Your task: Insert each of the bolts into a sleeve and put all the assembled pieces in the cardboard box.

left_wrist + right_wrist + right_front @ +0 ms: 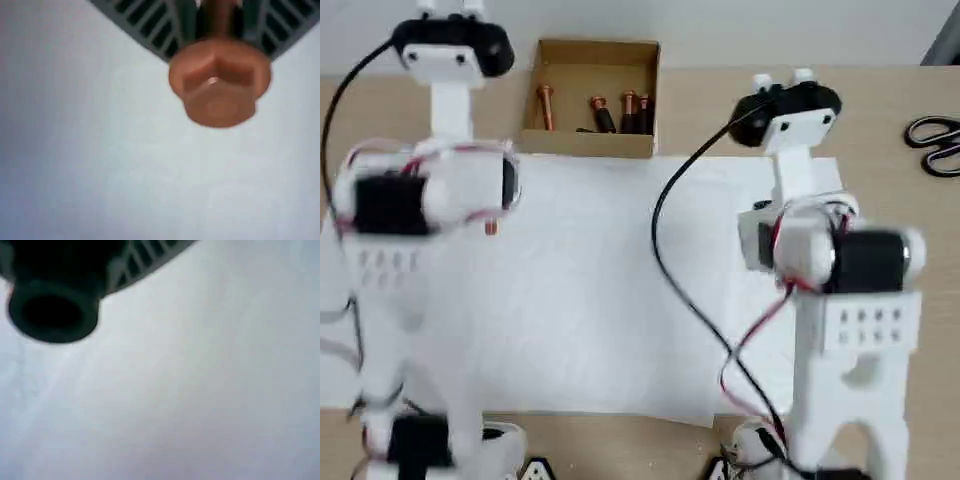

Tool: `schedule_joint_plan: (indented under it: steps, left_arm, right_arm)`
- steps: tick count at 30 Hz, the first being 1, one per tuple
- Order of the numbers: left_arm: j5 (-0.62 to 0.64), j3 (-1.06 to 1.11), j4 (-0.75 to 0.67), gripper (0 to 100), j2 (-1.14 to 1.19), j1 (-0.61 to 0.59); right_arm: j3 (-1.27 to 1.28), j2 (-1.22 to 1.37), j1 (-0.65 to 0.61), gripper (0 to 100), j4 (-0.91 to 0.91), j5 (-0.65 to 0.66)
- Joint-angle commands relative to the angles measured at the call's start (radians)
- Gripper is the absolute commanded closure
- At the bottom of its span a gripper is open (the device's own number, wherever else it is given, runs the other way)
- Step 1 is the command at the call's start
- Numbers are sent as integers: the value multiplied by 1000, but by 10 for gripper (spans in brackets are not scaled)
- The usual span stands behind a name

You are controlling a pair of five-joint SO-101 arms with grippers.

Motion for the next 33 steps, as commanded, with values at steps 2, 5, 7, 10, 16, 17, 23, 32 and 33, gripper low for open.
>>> schedule_joint_plan:
  steps: [2,5,7,10,16,17,23,32,33]
  left_arm:
    - [11,234,-91,994,-299,41]
    - [11,453,-226,994,-448,83]
    - [12,602,-333,994,-548,98]
    - [17,811,-497,994,-704,110]
    - [161,1141,-770,994,-974,155]
    - [186,1176,-793,994,-1003,157]
    - [226,1231,-798,994,-997,157]
    - [331,1082,-804,994,-787,158]
    - [345,1055,-804,994,-750,158]
  right_arm:
    - [34,-114,-101,995,-4,9]
    - [126,-139,-162,995,-4,6]
    - [186,-150,-180,995,-24,8]
    - [238,-179,-180,995,-76,9]
    - [305,-257,-183,995,-231,3]
    - [330,-269,-185,995,-255,2]
    - [534,-390,-186,994,-424,0]
    - [993,-691,-277,994,-774,2]
    - [1046,-723,-298,994,-812,2]
